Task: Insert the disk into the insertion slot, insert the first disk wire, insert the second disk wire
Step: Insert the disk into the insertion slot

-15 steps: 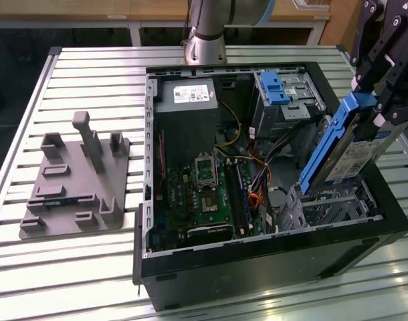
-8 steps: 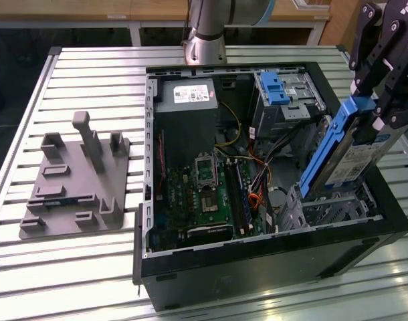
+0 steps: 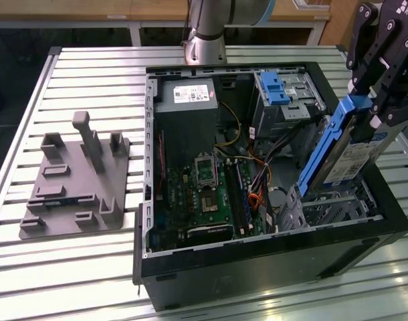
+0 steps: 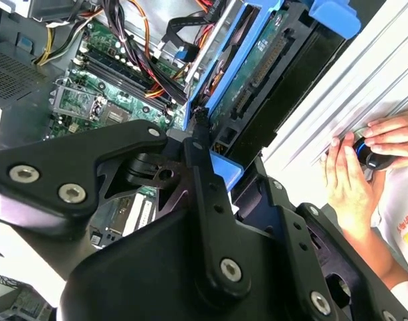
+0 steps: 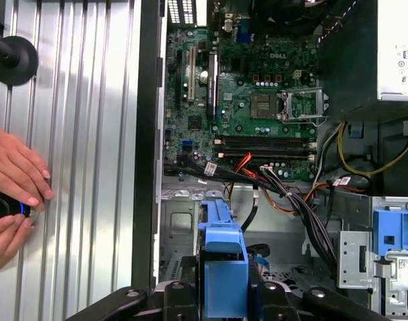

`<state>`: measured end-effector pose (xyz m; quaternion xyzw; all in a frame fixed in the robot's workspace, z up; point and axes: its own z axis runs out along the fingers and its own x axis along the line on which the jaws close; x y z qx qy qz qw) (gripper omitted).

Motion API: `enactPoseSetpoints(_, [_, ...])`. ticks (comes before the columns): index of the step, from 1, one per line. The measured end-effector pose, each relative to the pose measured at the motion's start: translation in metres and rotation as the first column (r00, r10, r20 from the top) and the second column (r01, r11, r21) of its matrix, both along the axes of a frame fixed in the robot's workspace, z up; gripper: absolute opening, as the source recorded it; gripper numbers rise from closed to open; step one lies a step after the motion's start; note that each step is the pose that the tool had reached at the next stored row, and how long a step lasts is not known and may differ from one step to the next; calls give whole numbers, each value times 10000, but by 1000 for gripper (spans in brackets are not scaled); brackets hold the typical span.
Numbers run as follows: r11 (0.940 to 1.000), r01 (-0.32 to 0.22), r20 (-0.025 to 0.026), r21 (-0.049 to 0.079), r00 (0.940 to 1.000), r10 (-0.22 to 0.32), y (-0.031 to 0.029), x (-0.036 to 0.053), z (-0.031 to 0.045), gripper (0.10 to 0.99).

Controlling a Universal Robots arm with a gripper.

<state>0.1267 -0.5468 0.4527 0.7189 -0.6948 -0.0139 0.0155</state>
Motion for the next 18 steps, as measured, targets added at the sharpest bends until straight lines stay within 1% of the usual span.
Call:
enactPoseSetpoints(6, [10000,0,0,-1,10000,0,4,0,-4,365])
enactPoseSetpoints(14, [10000,0,0,-2,10000,0,5,3,-31,365])
enactPoseSetpoints(18, [10000,0,0,-3,10000,0,5,18,-38,365])
